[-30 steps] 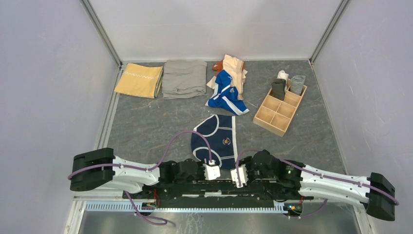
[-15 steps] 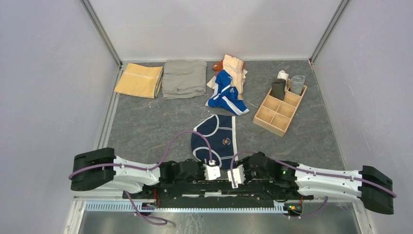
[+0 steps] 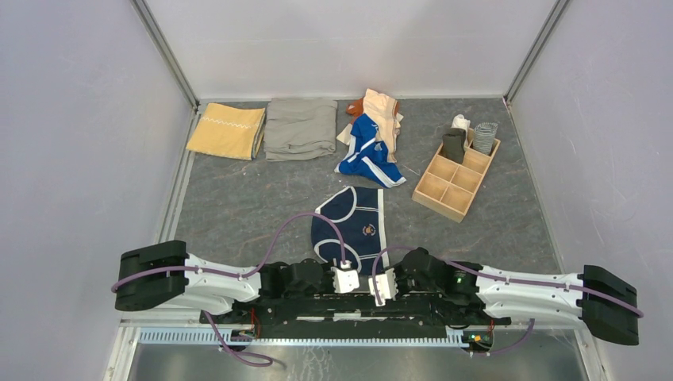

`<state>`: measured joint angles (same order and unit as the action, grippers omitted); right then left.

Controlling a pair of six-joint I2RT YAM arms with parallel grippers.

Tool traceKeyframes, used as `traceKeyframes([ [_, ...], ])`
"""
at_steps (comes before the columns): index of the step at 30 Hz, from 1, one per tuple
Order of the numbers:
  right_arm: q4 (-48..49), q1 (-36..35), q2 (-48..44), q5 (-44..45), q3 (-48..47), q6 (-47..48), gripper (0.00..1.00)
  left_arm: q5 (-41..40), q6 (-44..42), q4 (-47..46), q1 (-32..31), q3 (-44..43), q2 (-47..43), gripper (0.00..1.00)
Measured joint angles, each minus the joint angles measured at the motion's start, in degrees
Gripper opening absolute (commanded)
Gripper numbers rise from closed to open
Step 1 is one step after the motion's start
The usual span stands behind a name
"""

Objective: Roll the underwear
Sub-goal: Fold the underwear at the center of the board.

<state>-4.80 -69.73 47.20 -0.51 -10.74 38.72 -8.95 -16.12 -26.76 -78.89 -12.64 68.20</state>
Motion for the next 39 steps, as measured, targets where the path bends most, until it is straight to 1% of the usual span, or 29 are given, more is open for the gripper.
traceKeyframes([
  [4, -0.48, -0.02, 0.61, 0.46, -0.07, -0.33, 0.01, -0.63, 0.0, -0.46, 0.0, 0.15, -0.44, 0.02],
  [5, -0.66, -0.02, 0.63, 0.57, -0.07, -0.46, 0.0, -0.92, 0.02, -0.55, 0.0, 0.22, -0.63, 0.02],
  [9, -2.71, -0.02, 0.61, 0.57, -1.18, -0.92, 0.0, -1.53, 0.26, -0.81, 0.0, 0.74, -2.14, 0.02],
  [14, -7.08, 0.0, -0.83, -0.55, -3.8, -1.4, 0.0, -1.57, 3.21, 0.5, 0.0, 0.83, -5.77, 0.02],
  [16, -8.76, 0.0, -1.62, -1.86, -5.03, -1.62, 0.0, -1.38, 4.46, 2.89, 0.0, 0.31, -7.17, 0.02],
  [20, -11.67, -0.22, -2.12, -5.81, -8.07, -1.84, 0.0, -0.26, 7.72, 9.44, 0.0, -3.52, -7.58, 0.02],
  [24, -15.06, -0.39, -0.57, -9.53, -11.74, -2.01, 0.0, 1.6, 11.91, 13.75, 0.0, -6.67, -7.56, 0.02],
  [30, -18.99, -0.42, 0.57, -14.95, -16.41, -2.45, 0.0, 1.88, 18.53, 18.75, -0.02, -7.61, -8.44, 0.02],
  [34, -21.49, -0.42, 0.48, -15.74, -17.73, -2.29, 0.0, -0.46, 21.2, 22.21, -0.11, -8.41, -10.56, 0.02],
  [39, -23.12, -0.42, 1.03, -14.01, -18.34, -2.01, 0.0, -6.82, 23.26, 23.71, -0.15, -10.01, -12.04, 0.02],
])
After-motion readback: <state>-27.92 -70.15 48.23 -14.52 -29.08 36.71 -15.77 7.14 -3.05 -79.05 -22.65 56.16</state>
